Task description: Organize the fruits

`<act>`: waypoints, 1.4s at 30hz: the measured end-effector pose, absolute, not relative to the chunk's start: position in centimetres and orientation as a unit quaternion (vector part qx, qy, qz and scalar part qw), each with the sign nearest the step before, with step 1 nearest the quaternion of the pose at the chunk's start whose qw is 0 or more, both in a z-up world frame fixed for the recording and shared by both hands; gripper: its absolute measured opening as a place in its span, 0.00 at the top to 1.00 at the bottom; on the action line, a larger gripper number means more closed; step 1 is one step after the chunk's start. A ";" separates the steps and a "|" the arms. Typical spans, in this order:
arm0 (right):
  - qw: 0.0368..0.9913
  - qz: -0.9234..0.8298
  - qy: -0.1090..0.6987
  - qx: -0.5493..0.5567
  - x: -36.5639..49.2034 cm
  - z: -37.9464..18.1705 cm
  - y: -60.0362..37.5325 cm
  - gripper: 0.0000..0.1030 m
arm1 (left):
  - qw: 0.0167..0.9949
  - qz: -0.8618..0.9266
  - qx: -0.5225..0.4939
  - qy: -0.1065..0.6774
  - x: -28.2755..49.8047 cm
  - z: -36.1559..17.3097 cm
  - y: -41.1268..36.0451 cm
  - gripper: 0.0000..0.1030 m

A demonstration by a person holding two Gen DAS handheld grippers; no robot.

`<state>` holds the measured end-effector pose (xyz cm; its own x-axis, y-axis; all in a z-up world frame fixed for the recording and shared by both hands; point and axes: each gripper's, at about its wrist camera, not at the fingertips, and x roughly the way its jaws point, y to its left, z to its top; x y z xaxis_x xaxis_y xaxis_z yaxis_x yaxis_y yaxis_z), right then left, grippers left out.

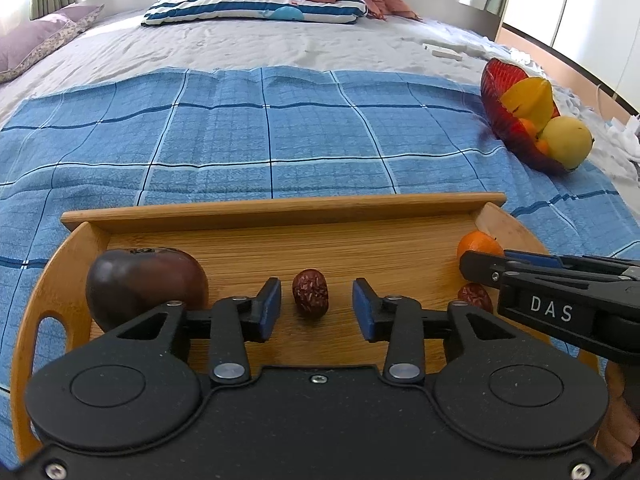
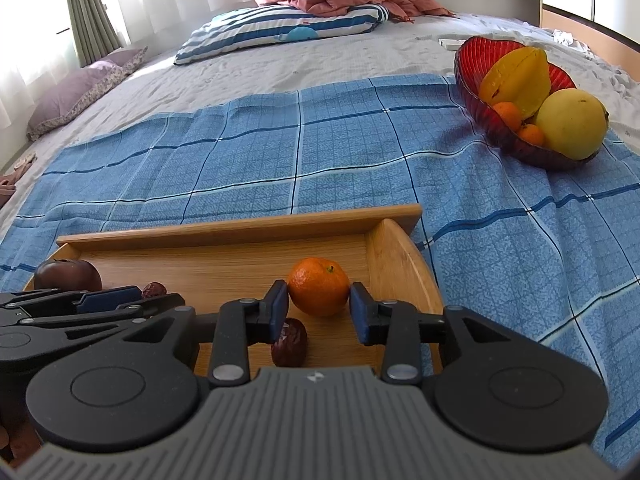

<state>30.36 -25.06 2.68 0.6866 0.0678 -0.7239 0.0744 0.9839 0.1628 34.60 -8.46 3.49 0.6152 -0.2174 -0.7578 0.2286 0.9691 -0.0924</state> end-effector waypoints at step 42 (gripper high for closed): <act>0.947 -0.039 0.315 0.048 23.3 7.1 -23.5 0.07 | 0.923 -0.111 0.021 0.367 27.1 8.4 -4.7 0.07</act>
<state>23.33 -23.51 7.15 0.7983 -0.0427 -0.6007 0.1036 0.9923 0.0672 27.11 -4.68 8.36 0.7061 -0.1907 -0.6820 0.2211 0.9743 -0.0435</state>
